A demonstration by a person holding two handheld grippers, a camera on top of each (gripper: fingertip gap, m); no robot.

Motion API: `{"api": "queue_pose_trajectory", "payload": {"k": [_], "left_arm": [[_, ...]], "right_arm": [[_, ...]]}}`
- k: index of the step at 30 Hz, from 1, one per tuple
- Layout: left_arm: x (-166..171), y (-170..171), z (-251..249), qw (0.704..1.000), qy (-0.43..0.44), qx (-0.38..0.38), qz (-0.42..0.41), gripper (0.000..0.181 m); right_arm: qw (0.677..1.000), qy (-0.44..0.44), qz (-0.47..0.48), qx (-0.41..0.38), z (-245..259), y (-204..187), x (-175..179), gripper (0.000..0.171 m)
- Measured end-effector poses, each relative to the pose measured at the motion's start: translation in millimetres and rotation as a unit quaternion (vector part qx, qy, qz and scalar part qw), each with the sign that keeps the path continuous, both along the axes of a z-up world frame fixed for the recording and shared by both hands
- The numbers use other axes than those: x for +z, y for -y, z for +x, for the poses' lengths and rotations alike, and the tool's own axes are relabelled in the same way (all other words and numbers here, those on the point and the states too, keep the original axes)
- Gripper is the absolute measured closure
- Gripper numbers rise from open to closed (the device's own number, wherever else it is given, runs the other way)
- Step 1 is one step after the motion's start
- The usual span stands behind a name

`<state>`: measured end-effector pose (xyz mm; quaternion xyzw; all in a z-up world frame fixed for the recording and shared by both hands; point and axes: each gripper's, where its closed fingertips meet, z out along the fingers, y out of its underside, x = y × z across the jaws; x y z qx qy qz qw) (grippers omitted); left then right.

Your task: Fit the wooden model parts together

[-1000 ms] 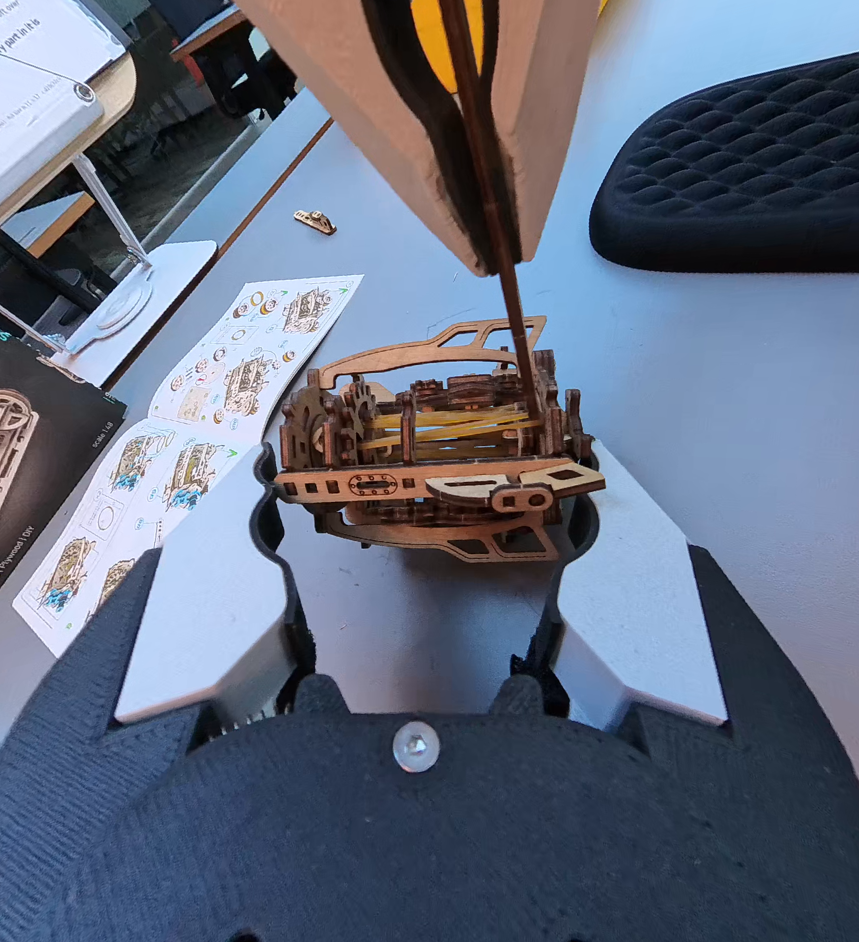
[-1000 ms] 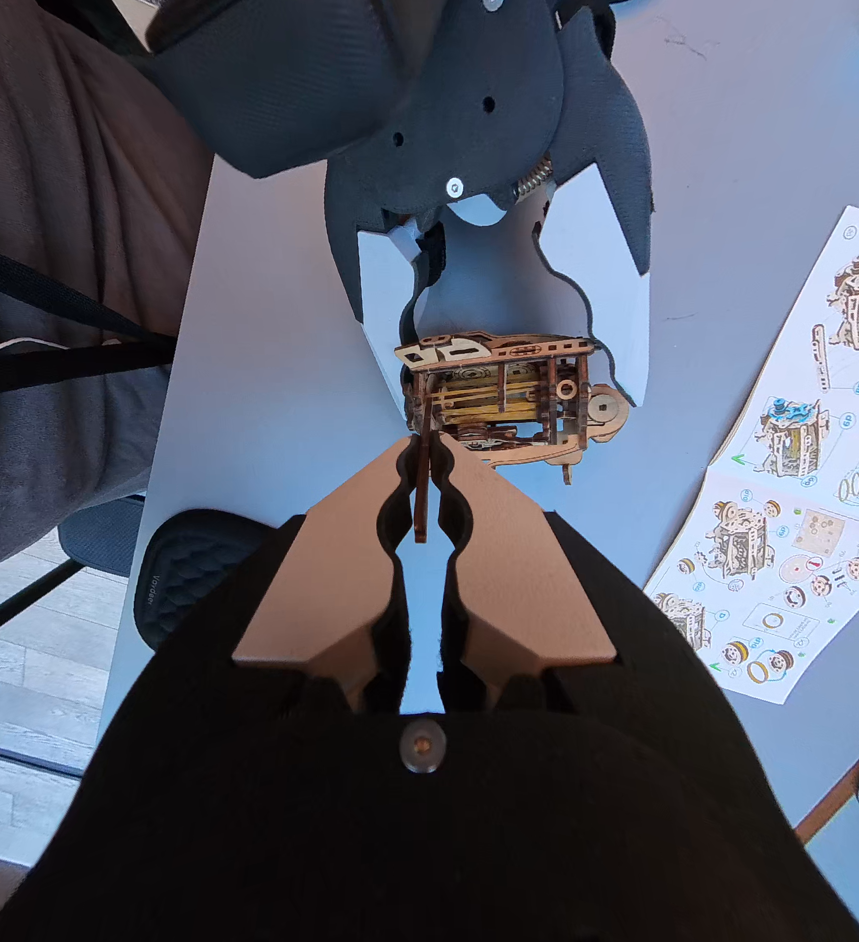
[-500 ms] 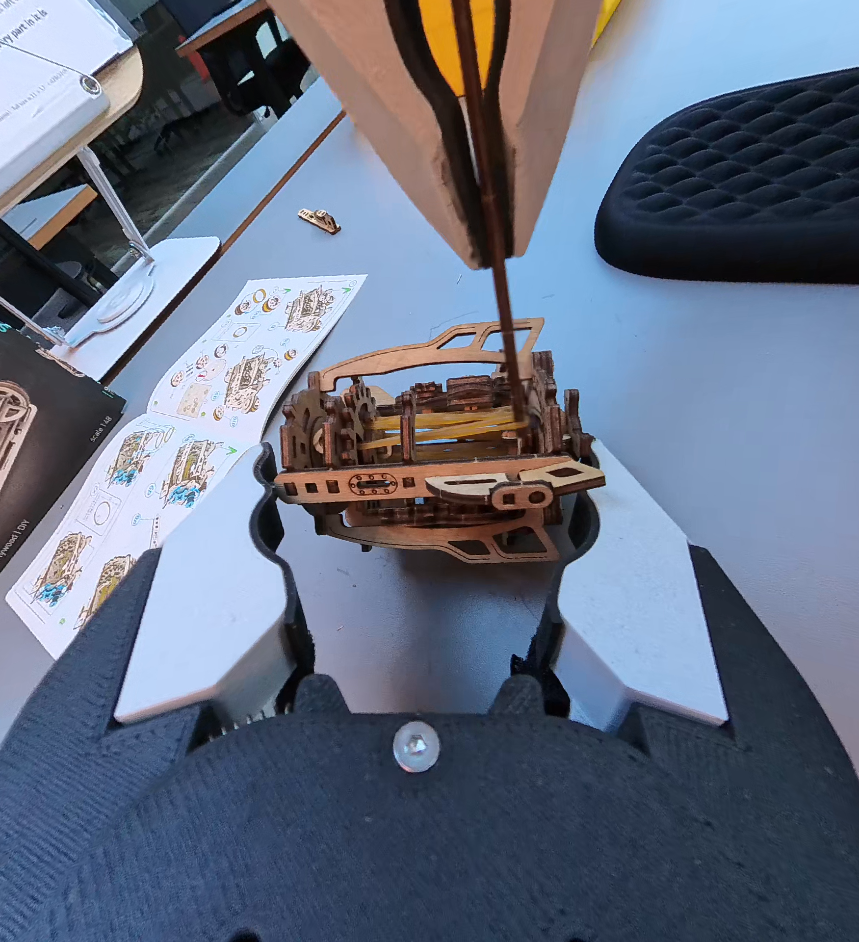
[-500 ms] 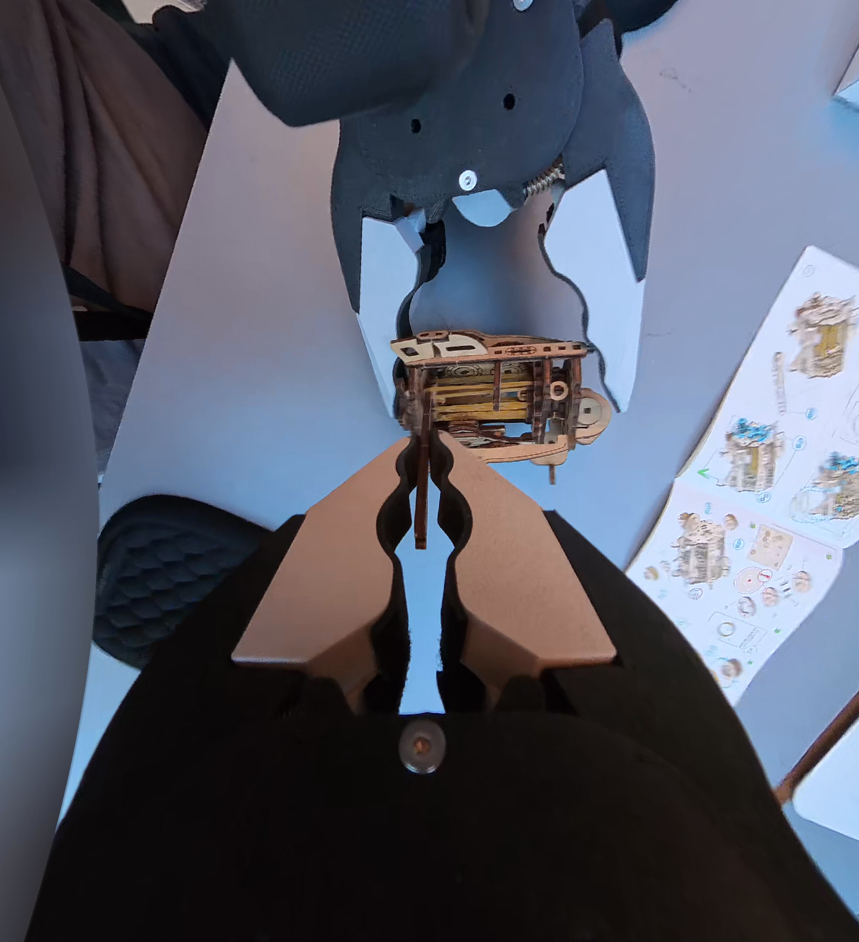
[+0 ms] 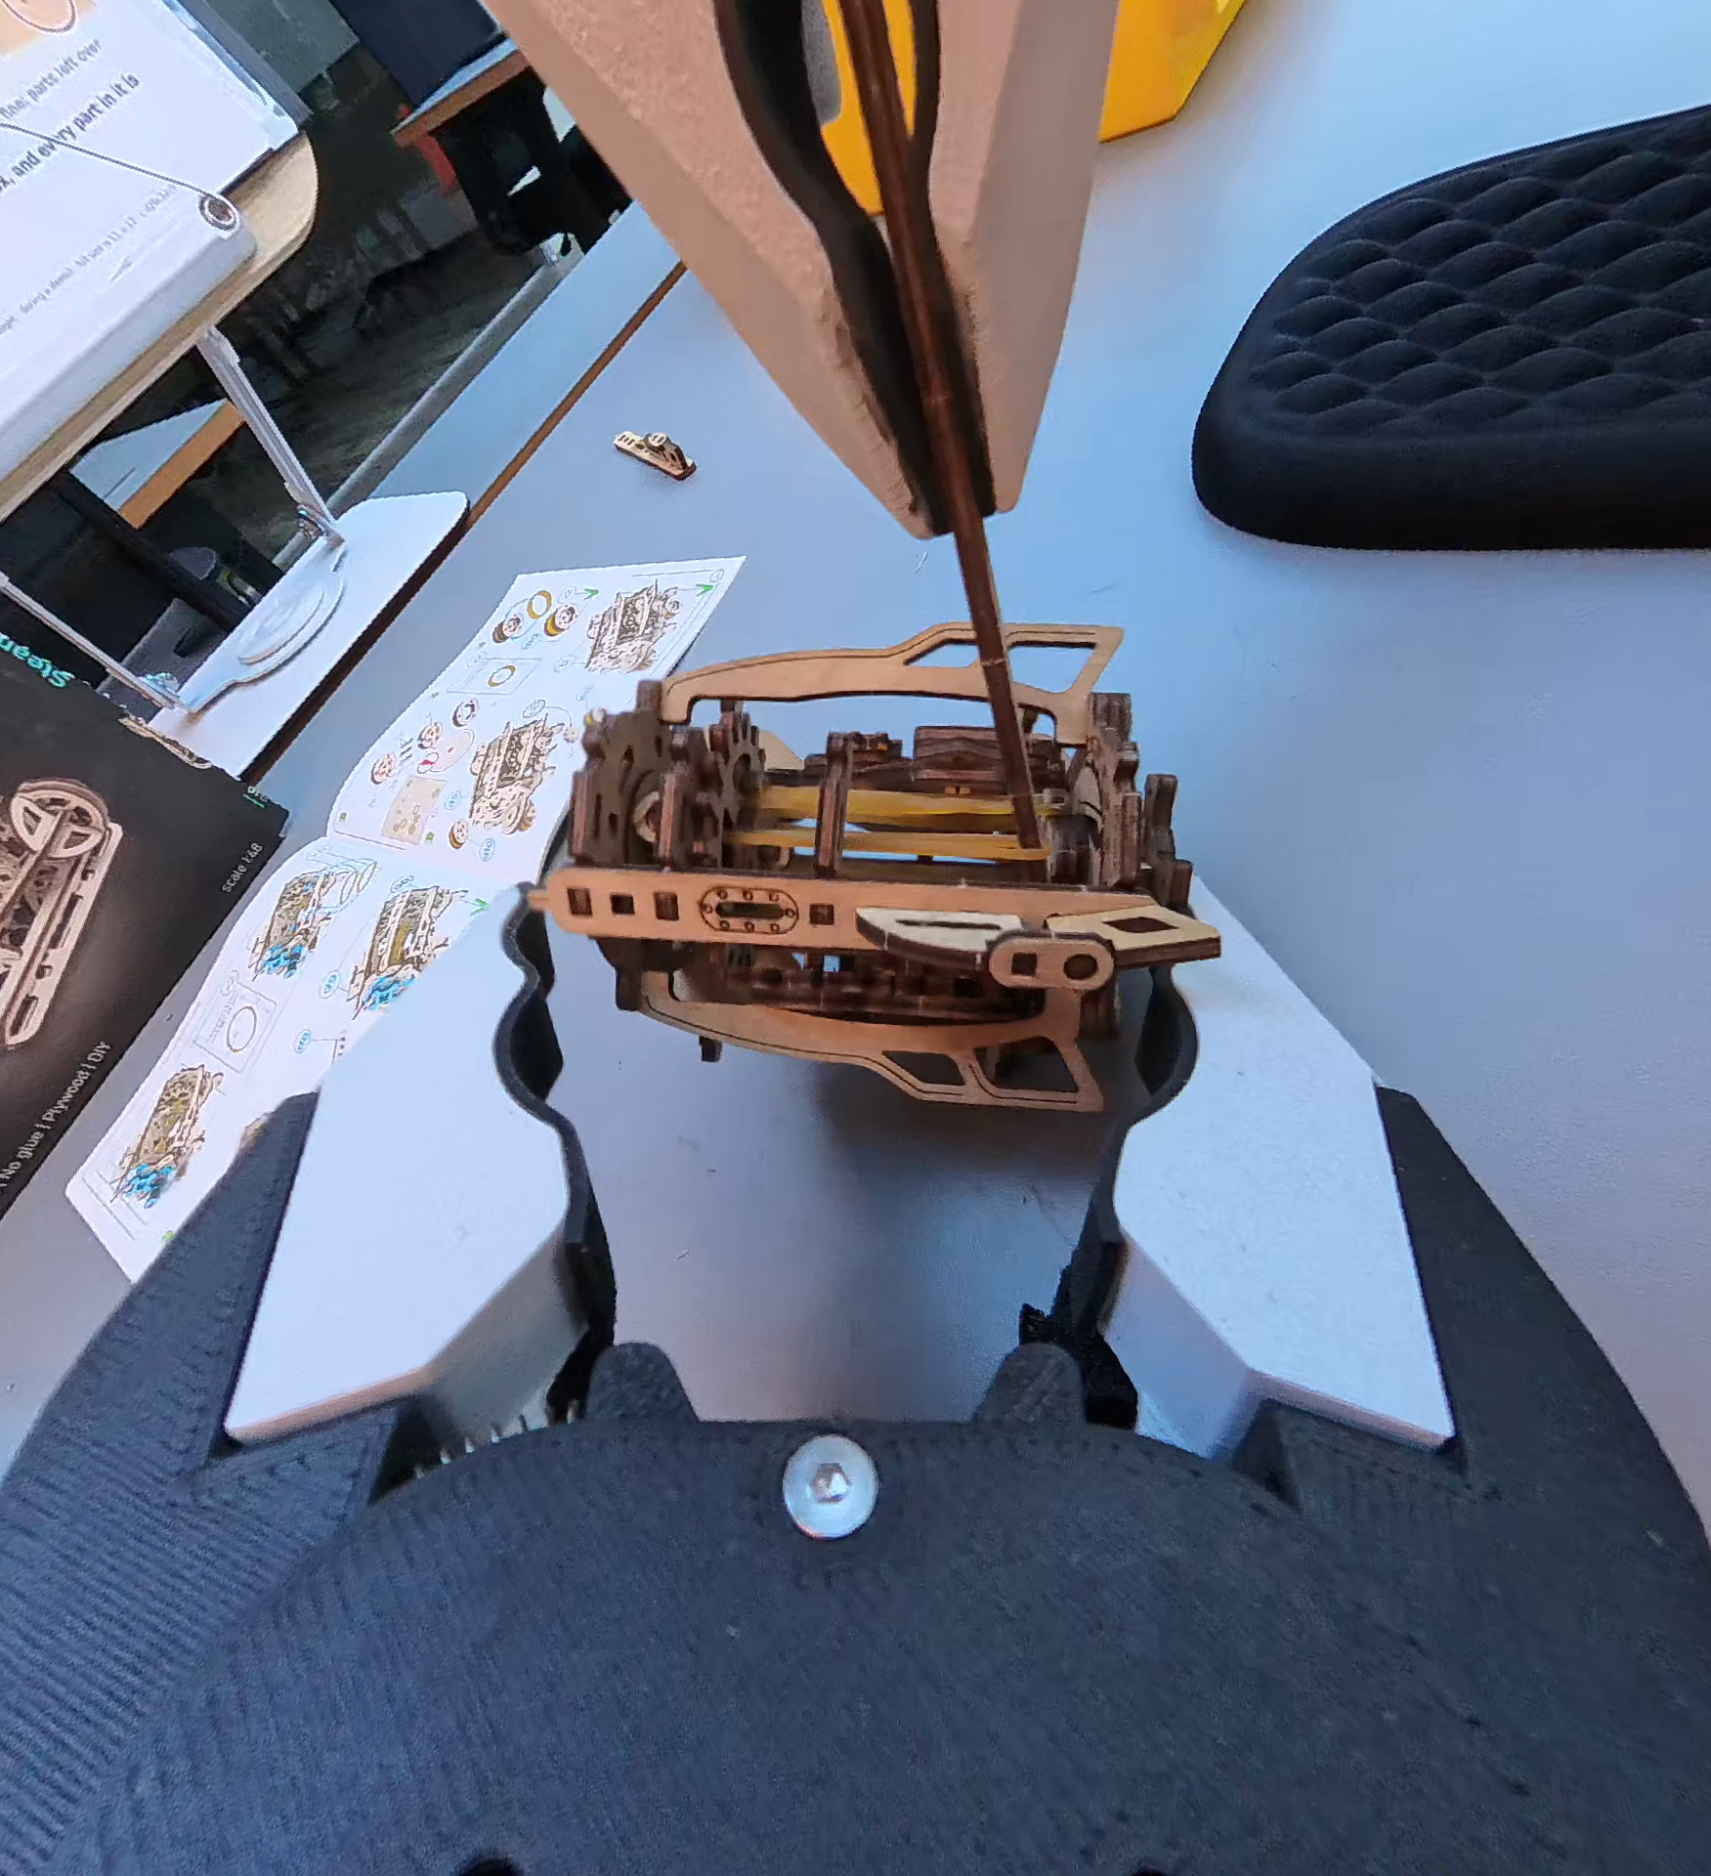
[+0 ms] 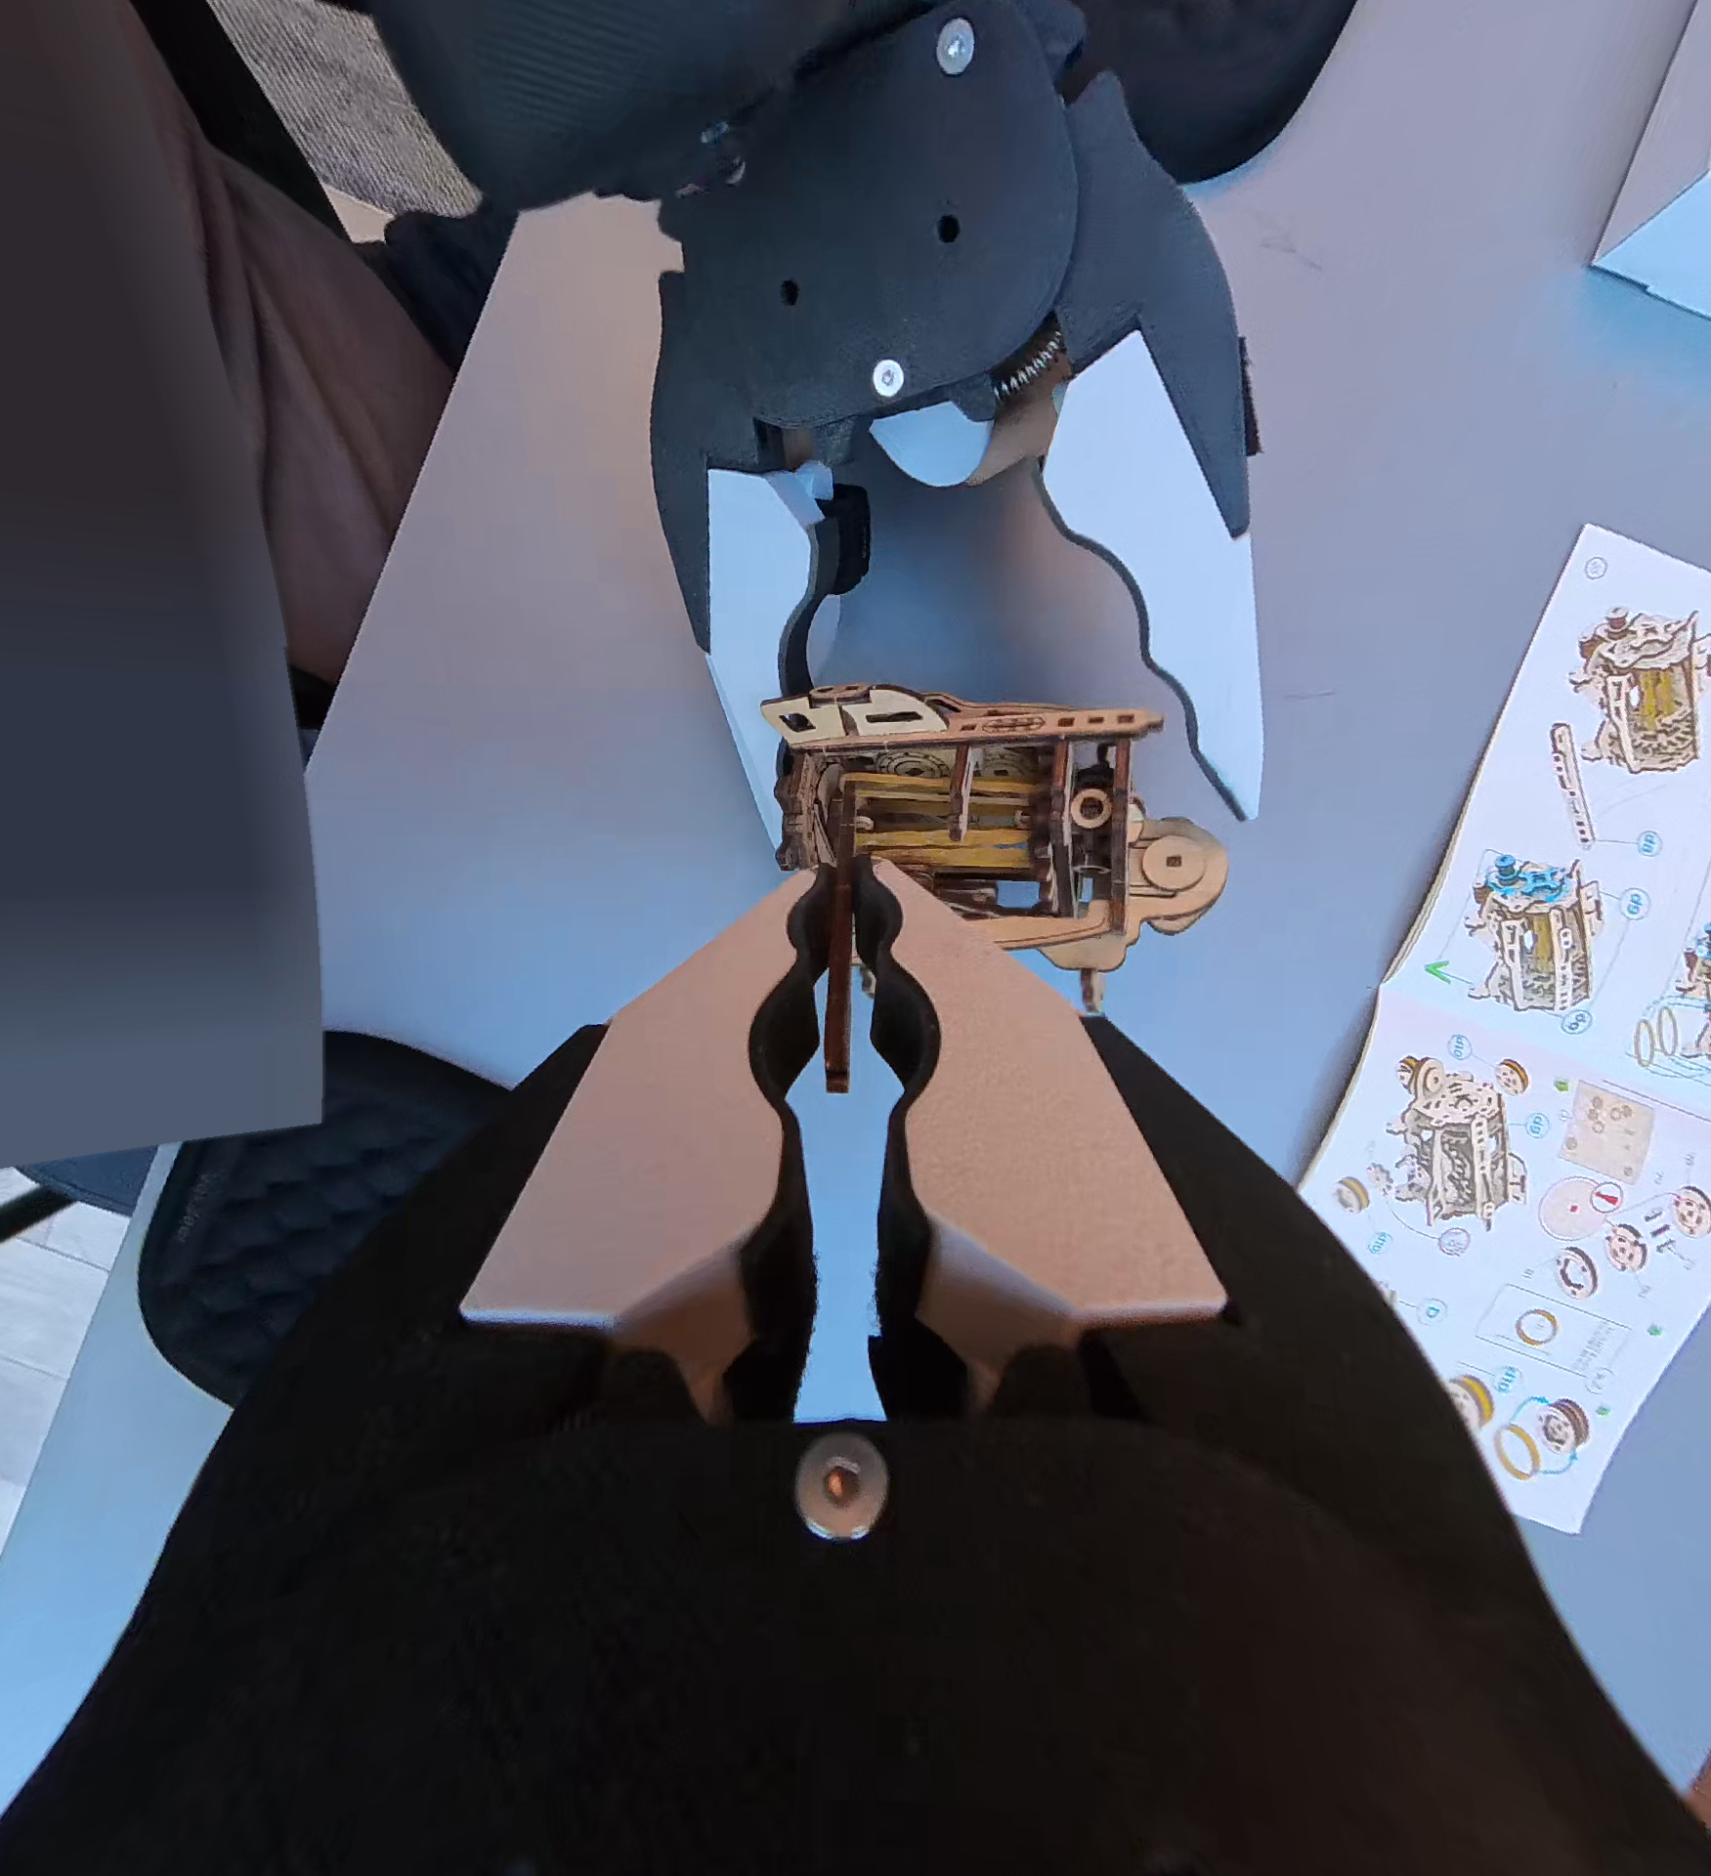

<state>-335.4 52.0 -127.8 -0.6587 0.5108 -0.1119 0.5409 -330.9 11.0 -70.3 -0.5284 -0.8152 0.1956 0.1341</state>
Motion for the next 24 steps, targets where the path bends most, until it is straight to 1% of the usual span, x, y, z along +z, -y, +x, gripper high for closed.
{"api": "queue_pose_trajectory", "payload": {"k": [7, 10, 24], "left_arm": [[1, 0, -1, 1.0, 0.001, 0.004, 0.007, 0.065], [1, -1, -1, 1.0, 0.004, 0.006, 0.001, 0.066], [0, -3, -1, 1.0, 0.012, 0.004, -0.021, 0.067]], "right_arm": [[0.999, -0.031, -0.029, -0.015, -2, -7, -1, 0.17], [0.999, -0.037, -0.038, -0.009, -3, -7, -1, 0.17], [1.0, -0.019, 0.017, 0.011, -7, -12, -10, 0.169]]}}
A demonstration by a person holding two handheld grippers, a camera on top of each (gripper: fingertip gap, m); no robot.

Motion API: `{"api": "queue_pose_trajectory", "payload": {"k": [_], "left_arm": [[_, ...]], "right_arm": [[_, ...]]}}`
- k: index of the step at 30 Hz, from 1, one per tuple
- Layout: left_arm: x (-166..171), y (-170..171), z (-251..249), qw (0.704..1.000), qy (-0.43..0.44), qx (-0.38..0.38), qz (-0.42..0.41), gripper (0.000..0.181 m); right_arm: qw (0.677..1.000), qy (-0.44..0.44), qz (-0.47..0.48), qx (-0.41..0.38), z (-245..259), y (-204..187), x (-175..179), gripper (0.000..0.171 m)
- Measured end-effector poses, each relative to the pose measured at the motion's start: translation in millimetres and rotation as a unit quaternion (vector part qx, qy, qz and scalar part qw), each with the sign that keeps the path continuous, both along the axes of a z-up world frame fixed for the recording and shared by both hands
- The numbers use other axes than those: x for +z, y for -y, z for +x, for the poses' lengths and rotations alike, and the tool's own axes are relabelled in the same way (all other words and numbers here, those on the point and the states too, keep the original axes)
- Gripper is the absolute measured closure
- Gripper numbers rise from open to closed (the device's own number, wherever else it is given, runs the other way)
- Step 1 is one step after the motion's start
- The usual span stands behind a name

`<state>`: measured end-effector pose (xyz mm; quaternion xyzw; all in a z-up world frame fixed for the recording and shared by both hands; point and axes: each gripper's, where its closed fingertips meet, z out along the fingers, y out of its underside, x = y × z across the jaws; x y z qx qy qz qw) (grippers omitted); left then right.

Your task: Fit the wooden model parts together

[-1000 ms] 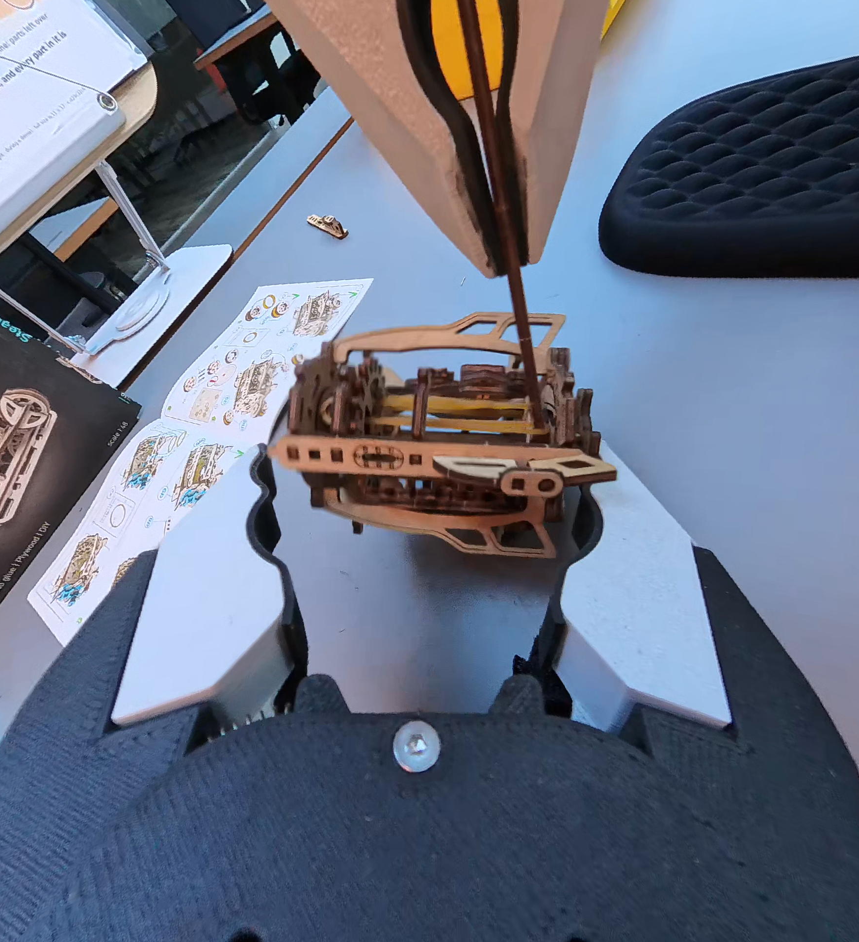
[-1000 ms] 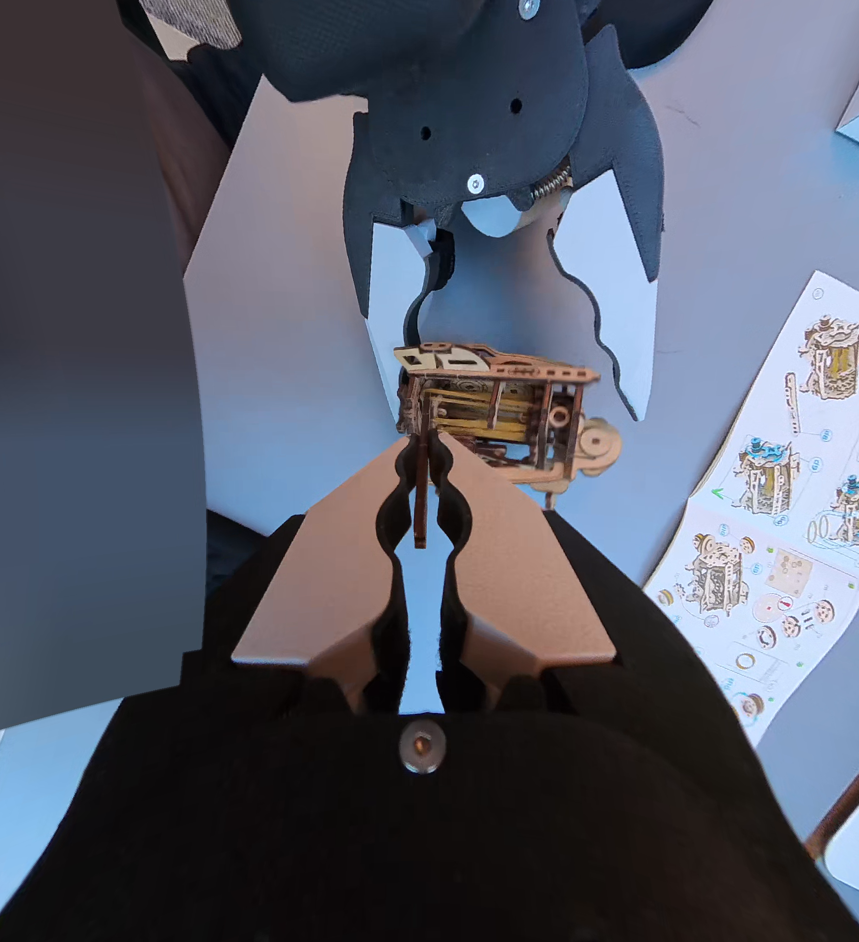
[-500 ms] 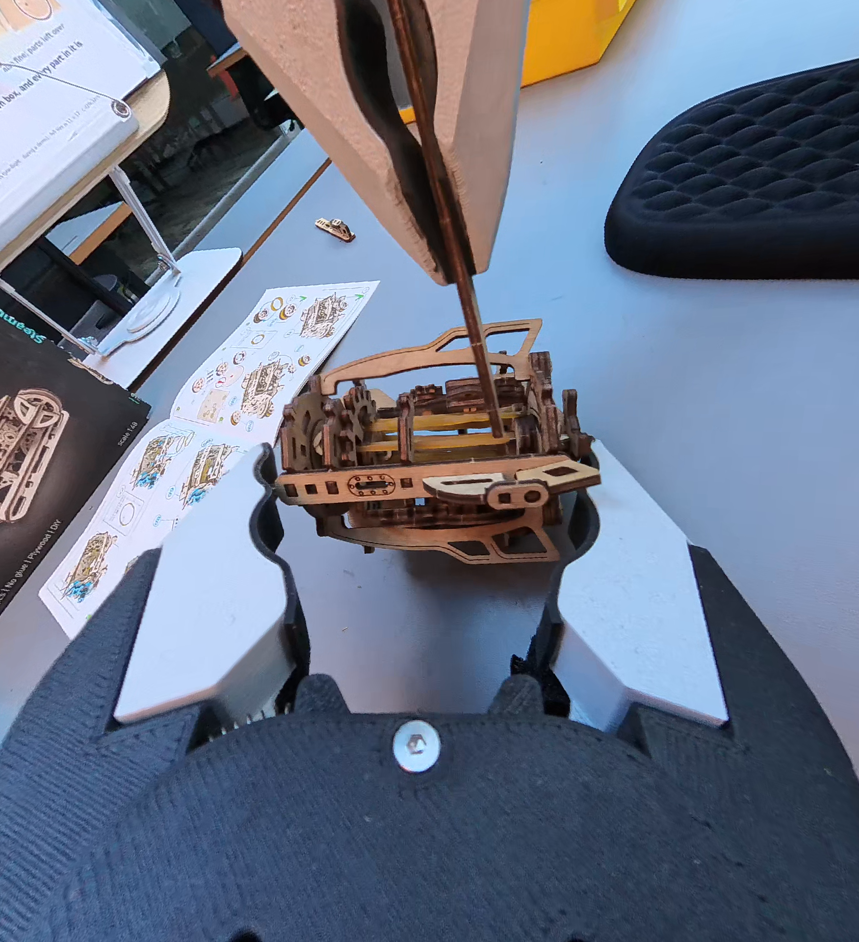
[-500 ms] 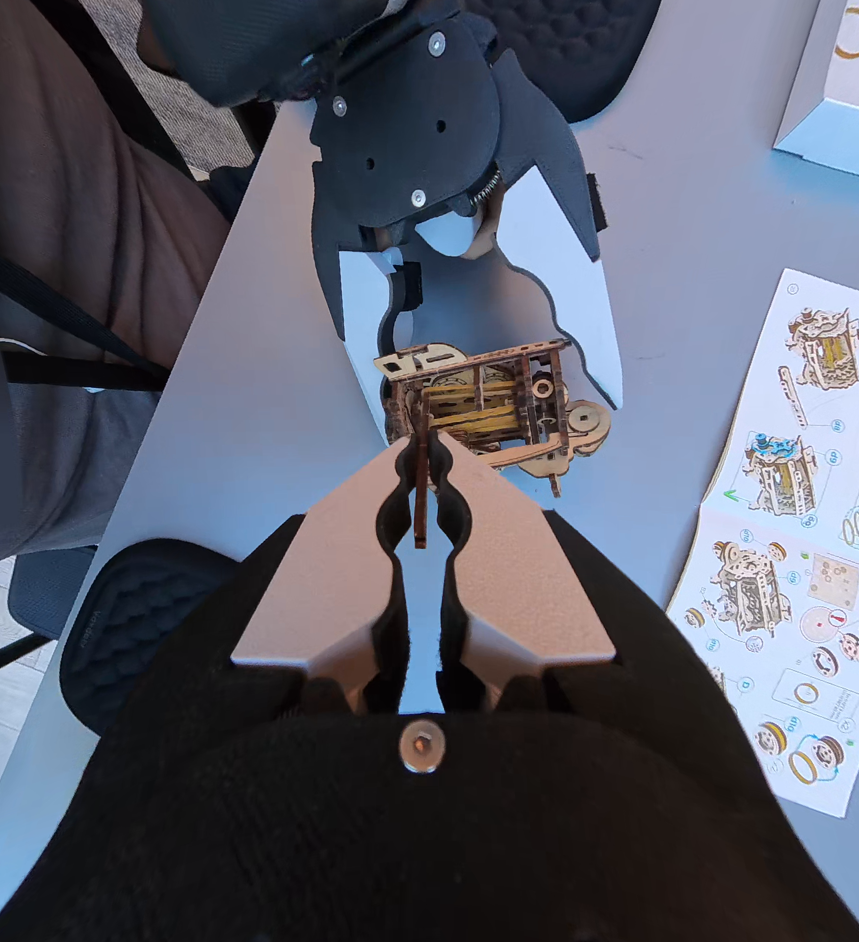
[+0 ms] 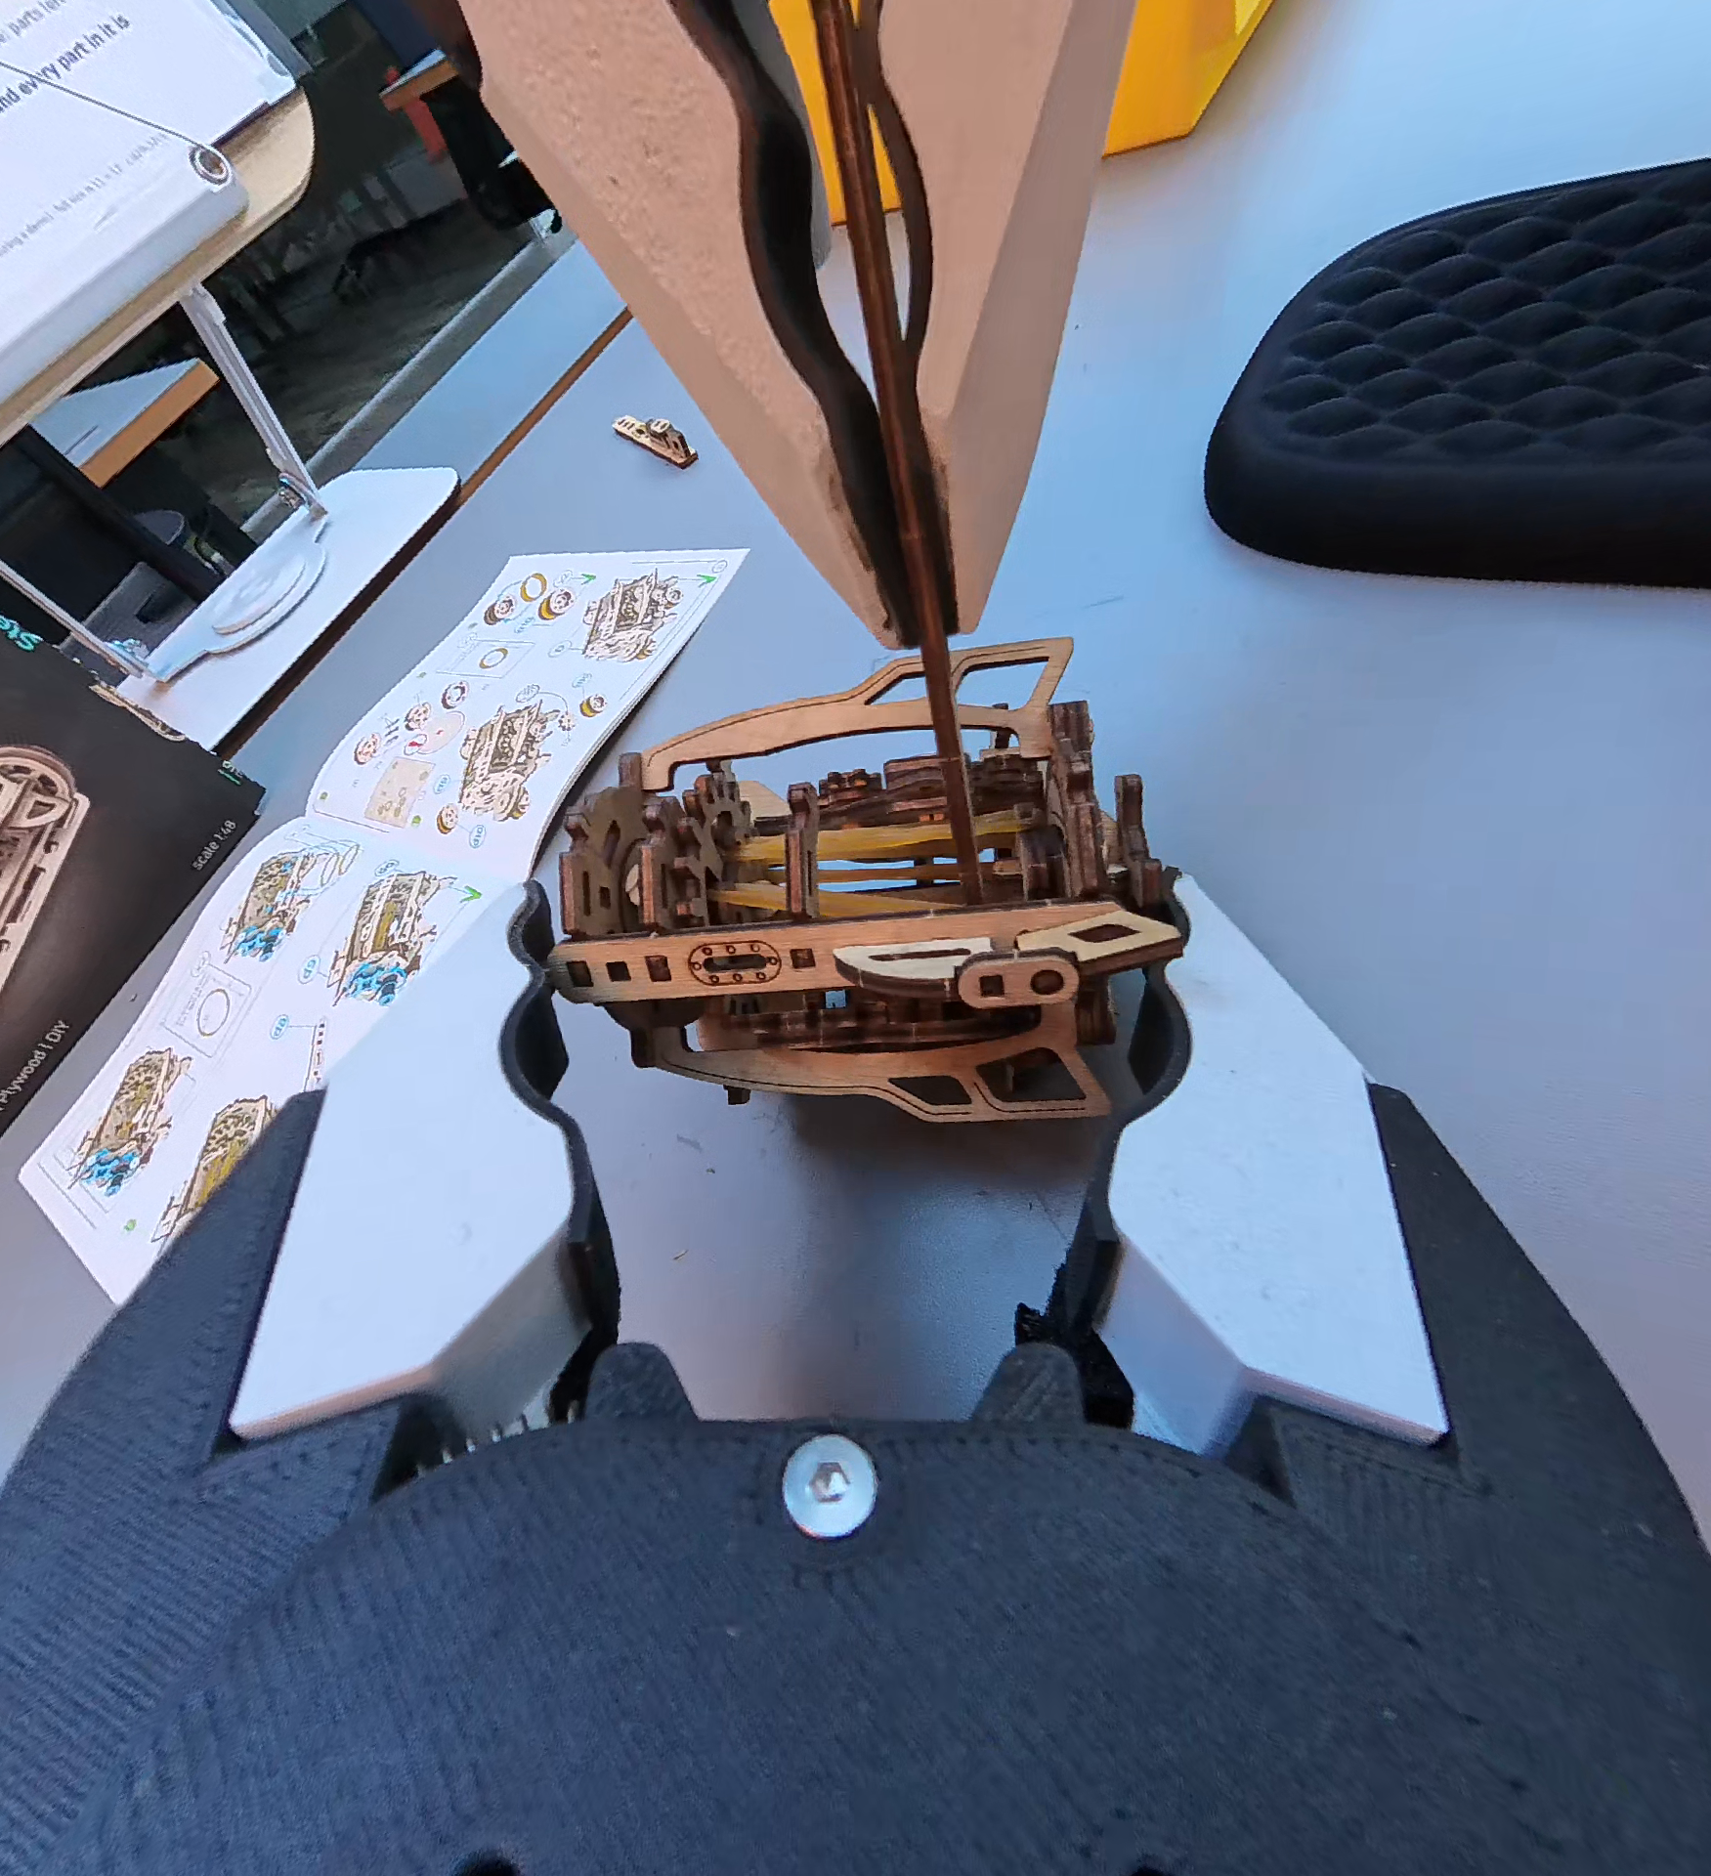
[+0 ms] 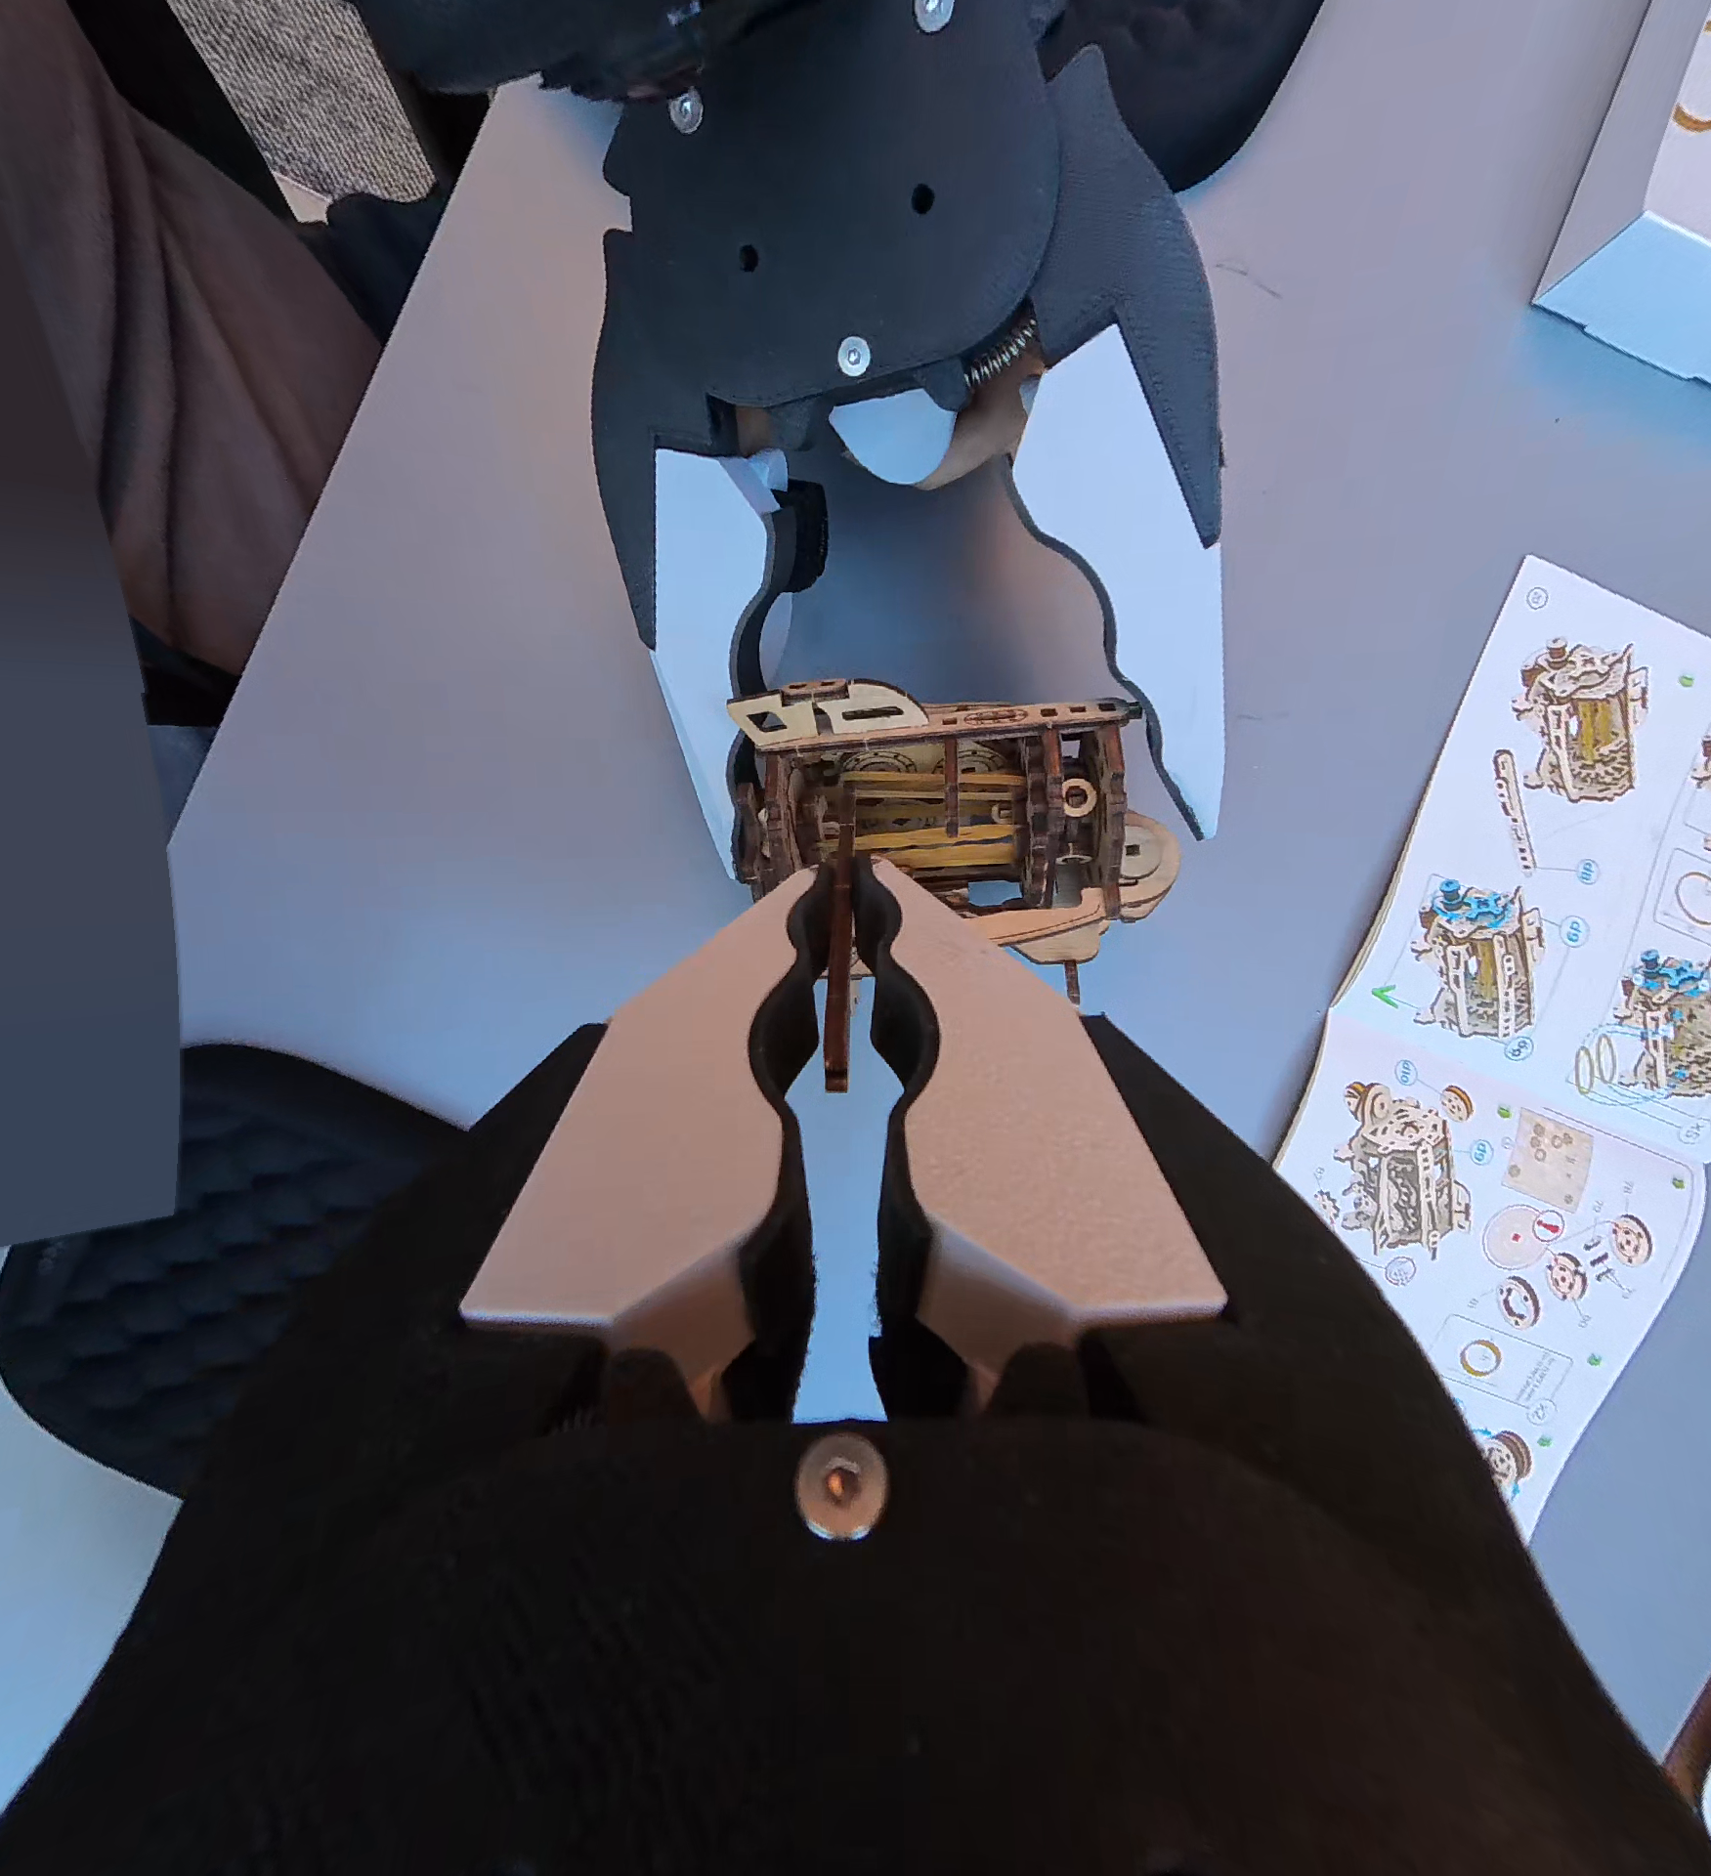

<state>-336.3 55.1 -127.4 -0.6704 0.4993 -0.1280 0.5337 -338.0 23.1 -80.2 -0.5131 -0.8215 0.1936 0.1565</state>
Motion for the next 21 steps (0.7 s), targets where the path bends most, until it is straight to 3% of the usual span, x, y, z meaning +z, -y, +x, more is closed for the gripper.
{"api": "queue_pose_trajectory", "payload": {"k": [21], "left_arm": [[-1, -1, -1, 1.0, -0.003, 0.001, -0.003, 0.067]], "right_arm": [[0.999, -0.047, 0.021, -0.011, 6, -9, 16, 0.17]]}}
